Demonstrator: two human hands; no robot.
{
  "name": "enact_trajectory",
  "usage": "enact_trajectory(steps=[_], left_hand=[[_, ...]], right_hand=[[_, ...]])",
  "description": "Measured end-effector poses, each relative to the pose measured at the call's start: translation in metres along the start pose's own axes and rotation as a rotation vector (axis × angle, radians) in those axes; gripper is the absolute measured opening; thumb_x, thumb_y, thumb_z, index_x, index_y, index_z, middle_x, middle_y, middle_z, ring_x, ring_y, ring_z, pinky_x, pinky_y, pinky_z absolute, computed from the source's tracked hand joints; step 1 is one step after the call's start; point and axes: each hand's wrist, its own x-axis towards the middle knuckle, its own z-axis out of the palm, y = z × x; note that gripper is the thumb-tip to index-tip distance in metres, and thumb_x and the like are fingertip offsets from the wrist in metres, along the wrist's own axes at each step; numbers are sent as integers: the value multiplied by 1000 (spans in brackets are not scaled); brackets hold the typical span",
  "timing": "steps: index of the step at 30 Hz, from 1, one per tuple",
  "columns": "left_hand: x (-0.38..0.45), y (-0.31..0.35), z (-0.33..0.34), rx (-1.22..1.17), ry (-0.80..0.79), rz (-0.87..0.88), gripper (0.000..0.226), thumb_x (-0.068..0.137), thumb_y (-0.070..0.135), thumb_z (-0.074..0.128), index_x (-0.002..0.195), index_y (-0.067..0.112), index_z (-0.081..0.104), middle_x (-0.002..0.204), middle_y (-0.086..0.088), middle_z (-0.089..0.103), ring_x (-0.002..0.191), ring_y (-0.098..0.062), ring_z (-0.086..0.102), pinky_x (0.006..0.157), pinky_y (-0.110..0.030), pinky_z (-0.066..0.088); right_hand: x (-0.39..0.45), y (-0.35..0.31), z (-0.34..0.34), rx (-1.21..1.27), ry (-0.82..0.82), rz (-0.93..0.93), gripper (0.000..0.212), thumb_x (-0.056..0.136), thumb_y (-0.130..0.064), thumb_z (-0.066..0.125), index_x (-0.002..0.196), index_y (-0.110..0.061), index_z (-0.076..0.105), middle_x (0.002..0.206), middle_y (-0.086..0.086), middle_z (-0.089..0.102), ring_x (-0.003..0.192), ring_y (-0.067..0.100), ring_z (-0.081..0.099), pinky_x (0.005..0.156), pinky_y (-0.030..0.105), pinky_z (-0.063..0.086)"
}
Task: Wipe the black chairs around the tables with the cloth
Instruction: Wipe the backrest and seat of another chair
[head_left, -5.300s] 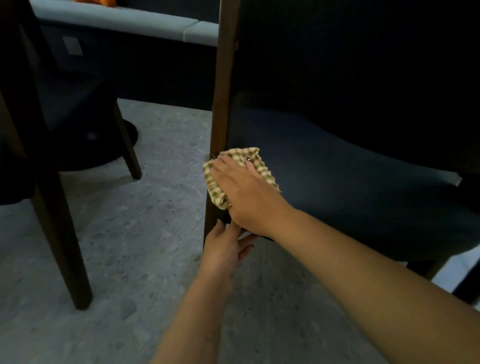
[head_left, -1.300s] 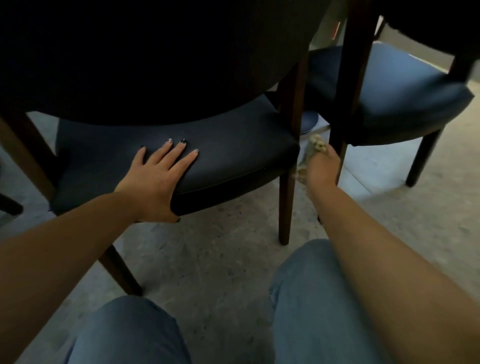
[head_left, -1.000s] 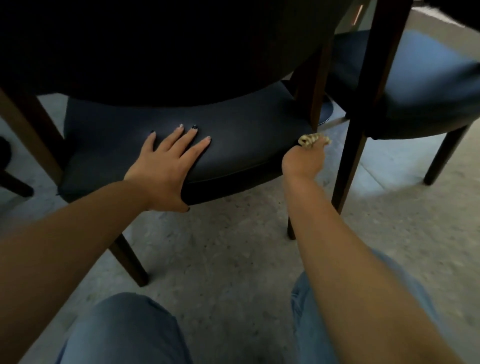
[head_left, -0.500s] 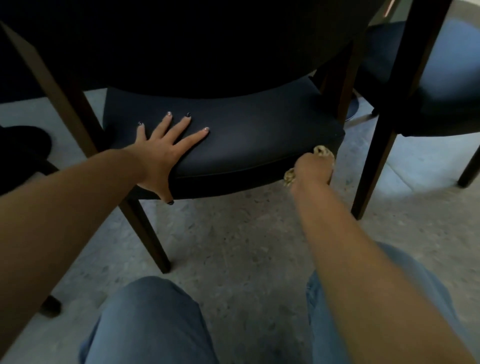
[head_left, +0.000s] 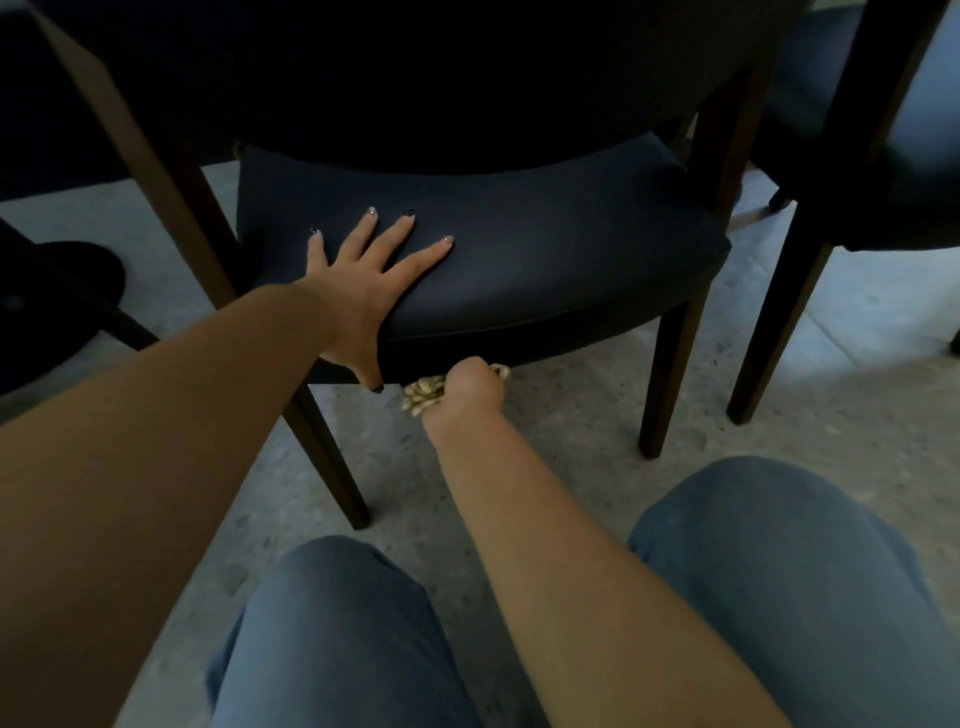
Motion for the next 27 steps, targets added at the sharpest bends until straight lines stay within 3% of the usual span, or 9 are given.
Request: enact_trajectory(steps=[7,9,11,14,16,19,21,23,27], left_hand=[[-2,3,-1,20,4,-10,163,38,54,93,129,56,-42,155,7,-31,144,-30,-27,109,-70,-5],[-2,3,-2,24,10,-10,163,37,54,93,129,56,-42,156,7,-31,144,-30,-27,109,-70,-4],[-1,2,-1,27,19,-15,164,36,55,93,129,56,-42,156,6,-31,144,-30,-27,109,-71,-3],[-2,2,1,25,30,-17,164,36,55,93,131,54,-41,156,7,-30,144,-29,-27,109,-71,-3],[-3,2,1,18,39,-14,166,35,54,93,133,52,-41,157,4,-30,145,-29,-26,110,-70,-3],[-4,2,0,46,46,-36,166,37,55,92,136,45,-41,154,-2,-37,143,-29,-31,112,-69,-4],[-5,5,0,94,44,-68,164,41,60,89,132,40,-46,150,-6,-42,140,-30,-37,113,-68,-4],[-7,6,2,67,66,-102,165,42,59,89,125,39,-53,150,-9,-41,139,-30,-38,112,-67,-7],[-13,9,8,-17,105,-204,165,43,57,90,142,27,-38,152,-15,-38,139,-32,-37,111,-65,-11]], right_hand=[[-6,-17,-43,214,-121,95,49,94,8,22,136,-3,45,137,21,50,123,41,49,103,57,38],[-19,-19,-61,135,-130,100,50,91,8,25,135,-2,47,127,23,57,113,39,58,97,52,46],[-38,-17,-77,-75,-144,80,47,88,8,32,124,-7,58,104,14,70,93,29,68,79,40,57],[-54,-27,-82,-314,-184,-337,44,86,6,39,101,-27,65,79,-11,73,72,6,70,55,18,54],[-60,-42,-68,-388,-245,-780,44,89,2,42,105,-34,63,91,-16,72,86,-1,66,69,15,54],[-42,-56,-36,-785,-322,-1334,46,89,0,45,134,-11,50,136,6,54,132,16,42,112,29,33],[-22,-55,-21,-1344,-318,-1424,54,89,-10,48,143,-8,39,151,8,36,145,24,18,119,46,10],[-6,-50,-16,-1728,-187,-1506,58,91,-32,45,144,-11,37,155,7,29,147,25,11,117,53,3],[3,-51,-24,-1827,-229,-1652,56,92,-32,44,144,-11,39,150,13,36,143,33,21,114,57,15]])
